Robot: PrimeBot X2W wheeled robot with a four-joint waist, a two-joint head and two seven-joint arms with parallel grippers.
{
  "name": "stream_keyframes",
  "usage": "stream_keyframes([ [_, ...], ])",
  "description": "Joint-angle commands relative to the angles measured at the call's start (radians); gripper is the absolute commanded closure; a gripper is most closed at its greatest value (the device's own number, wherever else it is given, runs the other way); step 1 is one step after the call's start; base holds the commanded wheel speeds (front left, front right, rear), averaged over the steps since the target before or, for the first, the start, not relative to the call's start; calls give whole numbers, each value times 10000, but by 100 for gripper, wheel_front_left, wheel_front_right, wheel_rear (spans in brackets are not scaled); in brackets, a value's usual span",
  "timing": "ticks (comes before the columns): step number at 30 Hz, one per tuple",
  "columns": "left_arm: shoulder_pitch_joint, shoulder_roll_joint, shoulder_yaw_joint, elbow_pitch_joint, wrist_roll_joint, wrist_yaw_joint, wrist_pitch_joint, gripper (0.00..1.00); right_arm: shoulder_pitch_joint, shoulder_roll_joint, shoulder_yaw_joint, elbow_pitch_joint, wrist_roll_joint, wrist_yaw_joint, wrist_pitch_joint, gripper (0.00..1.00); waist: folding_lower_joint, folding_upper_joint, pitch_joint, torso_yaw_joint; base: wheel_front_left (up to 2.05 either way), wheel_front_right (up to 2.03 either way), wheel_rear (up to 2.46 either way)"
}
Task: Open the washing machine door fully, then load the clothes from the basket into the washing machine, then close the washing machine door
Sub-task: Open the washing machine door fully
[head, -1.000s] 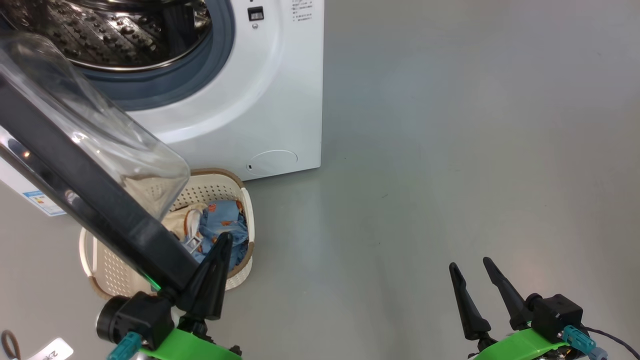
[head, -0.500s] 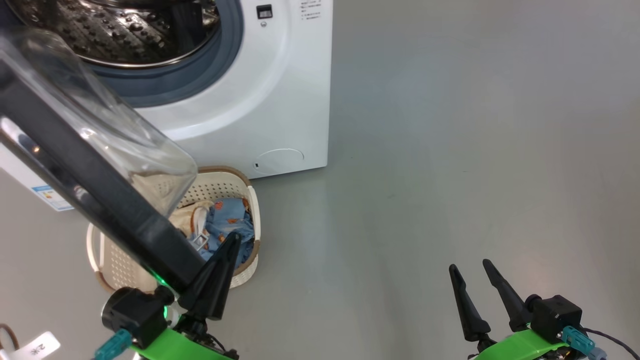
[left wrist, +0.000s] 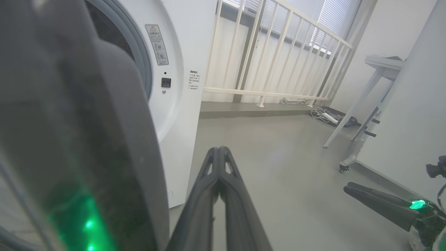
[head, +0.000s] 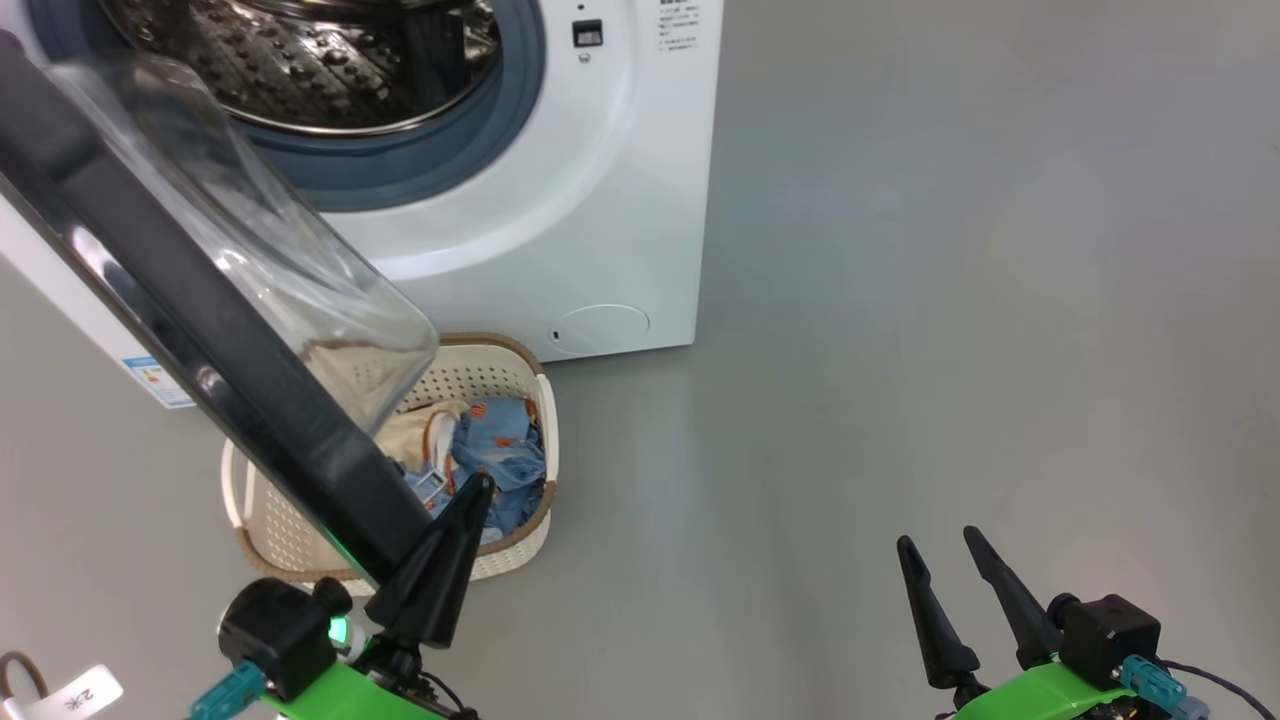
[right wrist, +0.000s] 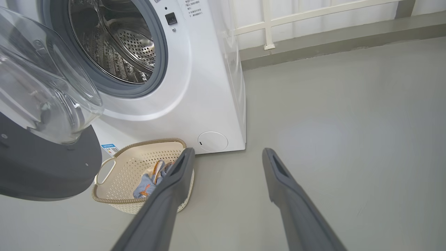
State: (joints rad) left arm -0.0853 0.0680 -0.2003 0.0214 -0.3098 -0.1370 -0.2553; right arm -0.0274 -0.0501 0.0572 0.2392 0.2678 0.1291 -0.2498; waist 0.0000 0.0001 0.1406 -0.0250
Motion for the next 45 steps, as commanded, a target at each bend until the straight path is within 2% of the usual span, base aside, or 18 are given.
stream_keyframes([
  [1, -172, 238, 787, -82, 75, 63, -65, 100, -328, -1, 299, -162, 158, 16, -120, 0, 0, -1, -79, 96, 0, 0, 0],
  [30, 405, 10, 1060, 329, 388, 63, -65, 100, -115, -1, 284, 166, 273, 16, -120, 0, 0, -1, -566, 1445, 0, 0, 0],
  [45, 959, -105, 1730, 192, 304, 63, -65, 100, -135, -1, 306, 197, 407, 16, -120, 0, 0, -1, -539, 2275, 0, 0, 0],
])
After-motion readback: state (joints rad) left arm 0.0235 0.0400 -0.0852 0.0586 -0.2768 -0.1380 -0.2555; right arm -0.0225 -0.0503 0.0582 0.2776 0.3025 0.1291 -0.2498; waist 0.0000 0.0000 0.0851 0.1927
